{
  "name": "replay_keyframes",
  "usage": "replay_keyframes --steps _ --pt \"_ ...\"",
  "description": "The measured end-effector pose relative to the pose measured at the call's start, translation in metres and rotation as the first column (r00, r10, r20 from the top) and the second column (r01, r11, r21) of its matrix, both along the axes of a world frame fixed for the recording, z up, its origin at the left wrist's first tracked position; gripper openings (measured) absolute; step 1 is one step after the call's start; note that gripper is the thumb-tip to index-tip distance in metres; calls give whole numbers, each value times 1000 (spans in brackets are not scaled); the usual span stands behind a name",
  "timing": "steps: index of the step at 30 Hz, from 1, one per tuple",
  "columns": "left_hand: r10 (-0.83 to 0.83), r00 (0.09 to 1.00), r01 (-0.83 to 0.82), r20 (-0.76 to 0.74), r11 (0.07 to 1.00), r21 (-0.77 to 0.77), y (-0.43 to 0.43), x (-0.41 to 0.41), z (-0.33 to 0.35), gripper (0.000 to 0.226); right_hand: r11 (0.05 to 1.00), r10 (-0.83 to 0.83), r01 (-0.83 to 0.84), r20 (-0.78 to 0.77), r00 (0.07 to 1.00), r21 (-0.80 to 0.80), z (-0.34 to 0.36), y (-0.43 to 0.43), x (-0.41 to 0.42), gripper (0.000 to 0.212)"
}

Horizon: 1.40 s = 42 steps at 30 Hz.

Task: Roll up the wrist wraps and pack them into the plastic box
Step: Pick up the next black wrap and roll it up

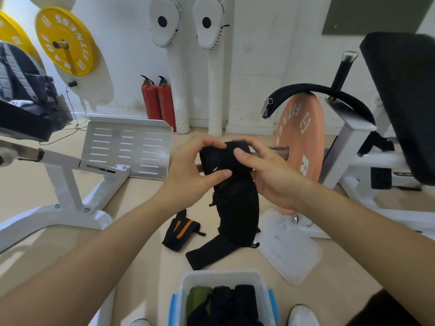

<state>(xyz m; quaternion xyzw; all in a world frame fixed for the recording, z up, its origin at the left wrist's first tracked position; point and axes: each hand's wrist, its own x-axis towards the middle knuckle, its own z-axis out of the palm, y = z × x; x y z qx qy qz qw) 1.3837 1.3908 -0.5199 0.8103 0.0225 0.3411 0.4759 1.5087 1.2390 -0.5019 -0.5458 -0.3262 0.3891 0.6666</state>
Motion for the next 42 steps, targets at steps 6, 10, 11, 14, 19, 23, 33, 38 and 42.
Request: replay_keyframes --steps 6,10,11,14,19,23,33,38,42 --pt "-155 948 8 -279 885 -465 -2 1 3 65 997 -21 23 -28 999 68 -4 -2 10 45" --pt "-270 868 -45 -417 794 -606 -1 3 1 74 999 -12 11 6 1000 48 -10 -2 13 46" --pt "-265 873 -39 -408 798 -601 -1 3 1 71 999 -13 12 22 1000 45 -11 -3 13 47" --pt "-234 901 -37 -366 797 -603 -2 2 1 57 999 -3 0 66 998 37 -11 -4 13 49" --pt "-214 930 -9 -299 800 -599 0 0 2 40 999 40 -38 158 987 -11 -8 -7 14 49" --pt "-202 952 46 -229 835 -548 3 -1 0 45 993 43 -39 32 999 -108 -5 -7 13 43" --pt "-205 966 140 -156 926 -351 -3 -3 -8 65 1000 -15 14 -34 999 -20 -12 -3 14 42" --pt "-320 923 96 -213 728 -678 -1 -2 1 60 997 -73 72 83 994 17 -11 -3 11 59" --pt "-279 924 34 -260 739 -673 0 -3 -2 52 998 -65 67 223 973 1 -17 -3 10 67"
